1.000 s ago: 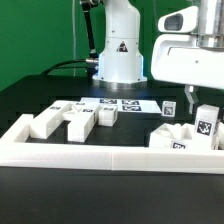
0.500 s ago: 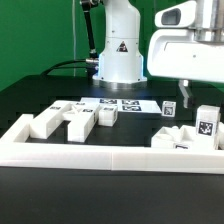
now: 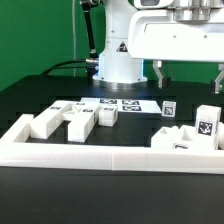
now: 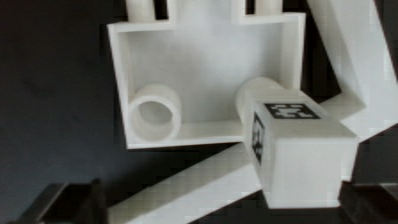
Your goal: Assemble chair
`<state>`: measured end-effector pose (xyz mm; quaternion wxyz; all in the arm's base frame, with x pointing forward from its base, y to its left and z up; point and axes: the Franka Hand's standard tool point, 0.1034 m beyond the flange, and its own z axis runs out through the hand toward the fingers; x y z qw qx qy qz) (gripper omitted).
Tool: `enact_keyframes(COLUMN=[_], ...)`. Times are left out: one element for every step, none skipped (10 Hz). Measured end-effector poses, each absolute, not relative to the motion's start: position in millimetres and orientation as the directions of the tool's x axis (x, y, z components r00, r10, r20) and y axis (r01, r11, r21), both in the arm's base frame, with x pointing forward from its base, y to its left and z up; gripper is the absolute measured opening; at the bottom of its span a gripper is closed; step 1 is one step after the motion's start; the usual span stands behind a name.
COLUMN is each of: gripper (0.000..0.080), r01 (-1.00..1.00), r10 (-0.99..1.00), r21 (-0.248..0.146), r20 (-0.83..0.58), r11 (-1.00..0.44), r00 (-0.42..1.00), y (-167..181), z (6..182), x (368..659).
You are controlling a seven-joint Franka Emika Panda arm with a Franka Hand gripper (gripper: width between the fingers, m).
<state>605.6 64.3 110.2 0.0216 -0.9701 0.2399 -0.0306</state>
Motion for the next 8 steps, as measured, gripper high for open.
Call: enact_keyframes(gripper=[0.0649, 0.0649, 0.0649, 0.0649, 0.0649, 0.0649, 0.0649, 0.0649], r01=[-0.464, -0.464, -0.459, -0.353, -0.273, -0.256, -0.221, -0.207], r10=[-0.467, -0.467, -0.462, -0.355, -0.276, -0.259, -0.224, -0.209], r21=[-0.057, -0.056, -0.055, -0.045, -0.043, -0.047, -0.041, -0.033], r20=[0.049, 0.049, 0.049, 0.073, 0.076, 0.070, 0.069, 0.075], r11=[-0.884, -0.884, -0.887, -0.935, -0.961, -0.965, -0.974, -0.978], r00=[0.883, 0.883, 0.886, 0.932, 0.958, 0.963, 0.972, 0.975], y=[64, 64, 64, 65, 58, 42, 24, 5], z=[110.2, 110.0, 109.7, 107.7, 105.7, 106.9, 107.1, 104.3], x=[606, 606, 605, 596, 576, 561, 552, 546])
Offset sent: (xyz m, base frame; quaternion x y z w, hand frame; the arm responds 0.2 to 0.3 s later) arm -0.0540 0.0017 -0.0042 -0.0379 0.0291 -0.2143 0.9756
